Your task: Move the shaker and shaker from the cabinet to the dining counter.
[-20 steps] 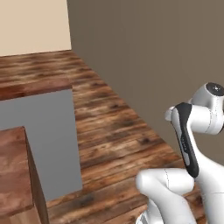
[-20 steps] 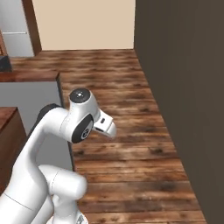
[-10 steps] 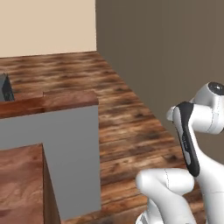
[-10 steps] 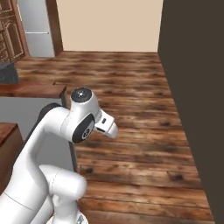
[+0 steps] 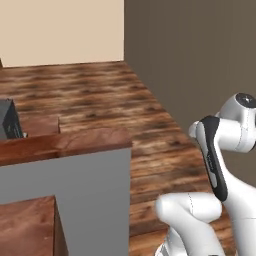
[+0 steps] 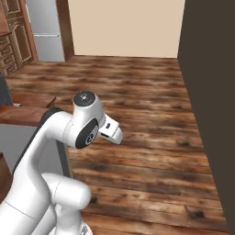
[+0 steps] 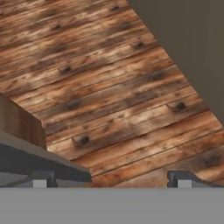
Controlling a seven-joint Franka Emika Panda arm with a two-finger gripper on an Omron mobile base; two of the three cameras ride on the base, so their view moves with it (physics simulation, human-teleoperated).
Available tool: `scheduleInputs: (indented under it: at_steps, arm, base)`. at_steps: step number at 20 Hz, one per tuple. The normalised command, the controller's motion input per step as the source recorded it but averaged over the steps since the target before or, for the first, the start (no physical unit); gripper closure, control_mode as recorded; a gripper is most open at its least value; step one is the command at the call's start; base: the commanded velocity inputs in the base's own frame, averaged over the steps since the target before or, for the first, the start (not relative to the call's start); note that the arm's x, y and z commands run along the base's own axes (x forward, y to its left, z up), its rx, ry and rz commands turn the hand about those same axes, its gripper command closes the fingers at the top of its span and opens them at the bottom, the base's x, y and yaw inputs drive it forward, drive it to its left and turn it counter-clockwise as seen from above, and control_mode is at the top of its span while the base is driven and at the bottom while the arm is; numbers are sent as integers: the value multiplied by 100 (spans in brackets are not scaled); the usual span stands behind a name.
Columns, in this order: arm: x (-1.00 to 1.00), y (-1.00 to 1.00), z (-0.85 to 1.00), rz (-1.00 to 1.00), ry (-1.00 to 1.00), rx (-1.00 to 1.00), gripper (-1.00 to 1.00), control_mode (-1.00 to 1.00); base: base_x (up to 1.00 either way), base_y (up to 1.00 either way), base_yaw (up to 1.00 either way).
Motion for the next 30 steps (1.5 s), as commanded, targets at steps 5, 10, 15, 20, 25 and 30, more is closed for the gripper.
scheduleInputs:
  at_steps: [5,10,15,20,25,30]
  arm:
    - [0,0,0,0,0,0,-100,100]
    - [0,0,0,0,0,0,-100,100]
    - [0,0,0,0,0,0,-100,100]
    - [0,0,0,0,0,0,-100,100]
    - [0,0,0,0,0,0,-100,100]
    - [0,0,0,0,0,0,-100,100]
  base:
    - [81,-13,9]
    - [76,-21,9]
    - [66,-40,1]
    - [63,-42,0]
    - [29,-62,0]
    - [14,-67,0]
